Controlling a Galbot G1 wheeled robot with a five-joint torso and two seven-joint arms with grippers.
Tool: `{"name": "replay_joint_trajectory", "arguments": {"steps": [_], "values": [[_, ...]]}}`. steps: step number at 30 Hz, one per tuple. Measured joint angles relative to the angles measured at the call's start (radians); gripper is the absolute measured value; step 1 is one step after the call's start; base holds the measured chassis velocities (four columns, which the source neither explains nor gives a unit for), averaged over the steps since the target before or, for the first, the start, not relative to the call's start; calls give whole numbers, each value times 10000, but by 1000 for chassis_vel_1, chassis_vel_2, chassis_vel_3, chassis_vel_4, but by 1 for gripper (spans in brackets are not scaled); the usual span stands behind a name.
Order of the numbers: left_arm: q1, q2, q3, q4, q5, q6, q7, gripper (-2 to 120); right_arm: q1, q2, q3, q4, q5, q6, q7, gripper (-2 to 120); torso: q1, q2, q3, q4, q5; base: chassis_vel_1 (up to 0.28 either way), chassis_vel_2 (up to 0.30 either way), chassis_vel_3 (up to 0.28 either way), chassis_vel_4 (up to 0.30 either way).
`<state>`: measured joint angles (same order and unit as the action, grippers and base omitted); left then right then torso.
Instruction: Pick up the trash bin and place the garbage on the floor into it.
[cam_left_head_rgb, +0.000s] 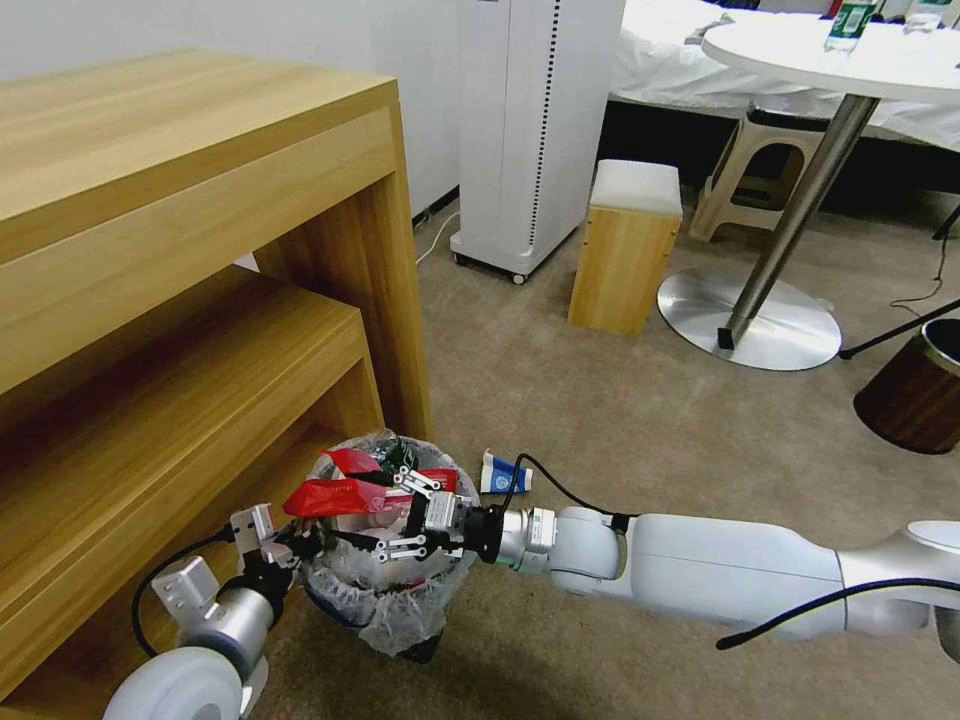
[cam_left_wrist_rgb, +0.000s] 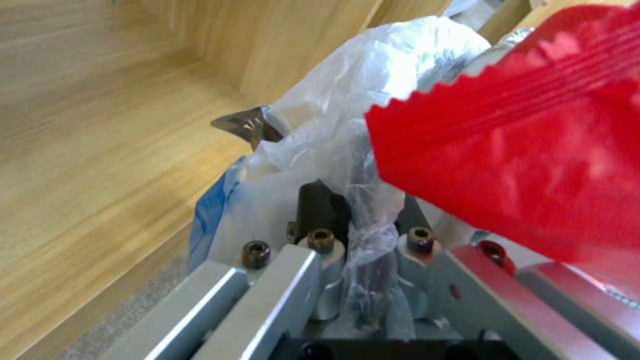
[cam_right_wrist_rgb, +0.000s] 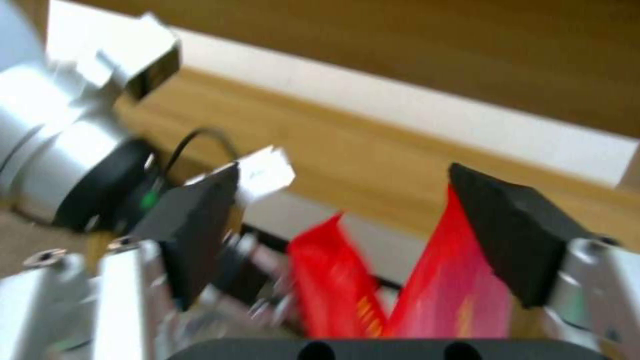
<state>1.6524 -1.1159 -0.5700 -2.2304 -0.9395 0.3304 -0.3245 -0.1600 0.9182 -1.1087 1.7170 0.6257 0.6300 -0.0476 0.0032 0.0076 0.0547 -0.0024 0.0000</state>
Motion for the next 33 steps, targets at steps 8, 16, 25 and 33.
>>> {"name": "replay_joint_trajectory", "arguments": {"steps": [8, 16, 25, 33], "values": [[10, 167, -75, 113, -60, 1, -28, 3, -517, -572, 2093, 653, 382, -343, 511, 99, 0, 0, -1, -1, 1, 0, 0, 0, 0], [186, 209, -174, -8, -71, 1, -36, 3, -1327, -1189, 3104, 969, 440, -357, 1026, 99, 0, 0, 0, 0, 1, 0, 0, 0, 0], [597, 313, -274, -383, 86, 0, 60, 3, -3041, -2599, 5069, 1113, 458, -1006, 2919, 100, 0, 0, 0, -2, 3, 0, 0, 0, 0], [877, 322, -221, -537, 395, -27, 219, 3, -3968, -3265, 6558, 862, 682, -1583, 4111, 100, 0, 1, -1, -1, 1, 0, 0, 0, 0]]}}
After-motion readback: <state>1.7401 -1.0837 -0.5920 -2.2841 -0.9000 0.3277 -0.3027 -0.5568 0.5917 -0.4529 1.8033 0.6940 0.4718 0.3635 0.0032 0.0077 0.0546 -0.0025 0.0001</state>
